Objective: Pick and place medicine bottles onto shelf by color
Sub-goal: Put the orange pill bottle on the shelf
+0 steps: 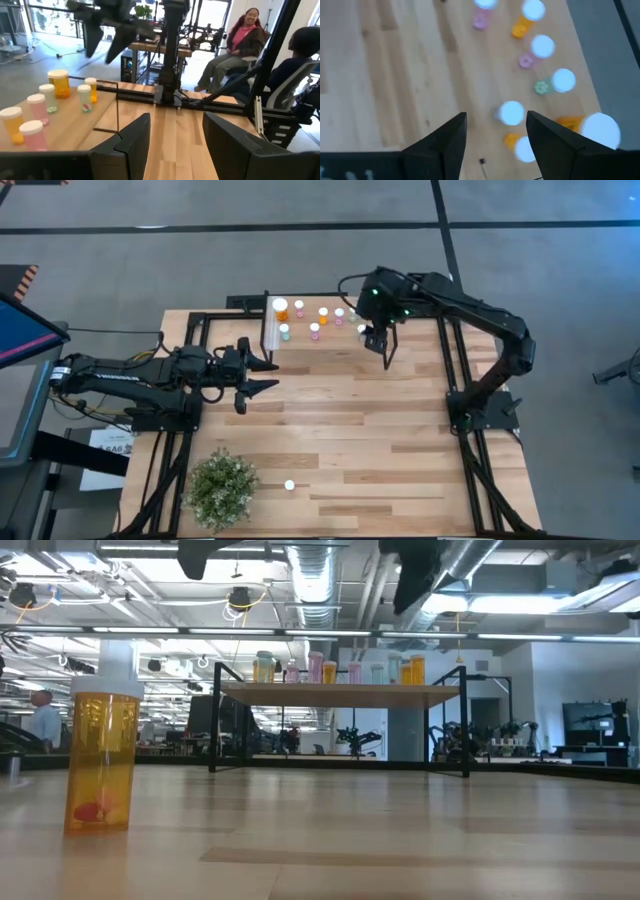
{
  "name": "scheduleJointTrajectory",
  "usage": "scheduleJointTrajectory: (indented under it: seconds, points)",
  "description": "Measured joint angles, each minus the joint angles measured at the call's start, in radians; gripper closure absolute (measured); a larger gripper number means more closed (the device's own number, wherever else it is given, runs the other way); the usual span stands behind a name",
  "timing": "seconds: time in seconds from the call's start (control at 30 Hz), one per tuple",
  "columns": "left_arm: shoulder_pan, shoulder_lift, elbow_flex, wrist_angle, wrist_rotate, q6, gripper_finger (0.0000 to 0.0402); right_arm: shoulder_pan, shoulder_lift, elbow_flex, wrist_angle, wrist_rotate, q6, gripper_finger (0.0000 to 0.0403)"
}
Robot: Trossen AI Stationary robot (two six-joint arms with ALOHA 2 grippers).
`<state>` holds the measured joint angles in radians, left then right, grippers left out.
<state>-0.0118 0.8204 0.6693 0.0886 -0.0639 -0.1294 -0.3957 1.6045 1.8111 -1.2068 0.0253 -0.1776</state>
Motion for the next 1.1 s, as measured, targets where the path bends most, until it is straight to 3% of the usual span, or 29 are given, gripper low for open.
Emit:
scheduleJointTrajectory:
  seconds: [0.3, 0.43, 0.6, 0.83, 1.0, 1.1]
  points:
    - [-0.001, 0.000, 0.000, -0.003, 0.008, 0.013, 0.0232, 0.292, -0.096, 0.000, 0.028, 0.004, 0.099, 0.0177]
    - [-0.001, 0.012, 0.000, 0.005, 0.058, 0.014, 0.0232, 0.475, -0.099, -0.011, 0.077, 0.082, 0.135, 0.0178]
    - [-0.026, 0.063, 0.000, 0.022, 0.065, 0.018, 0.0232, 0.669, -0.107, -0.166, 0.268, 0.160, 0.160, 0.0178]
    - [-0.062, 0.135, 0.000, 0.090, 0.066, 0.086, 0.0232, 0.828, -0.111, -0.527, 0.879, 0.160, 0.133, 0.0178]
    - [-0.062, 0.140, 0.000, 0.107, 0.068, 0.084, 0.0232, 0.854, -0.081, -0.761, 1.376, 0.159, 0.123, 0.0178]
    - [-0.062, 0.140, 0.000, 0.117, 0.067, 0.083, 0.0232, 0.854, -0.054, -0.850, 1.567, 0.145, 0.125, 0.0178]
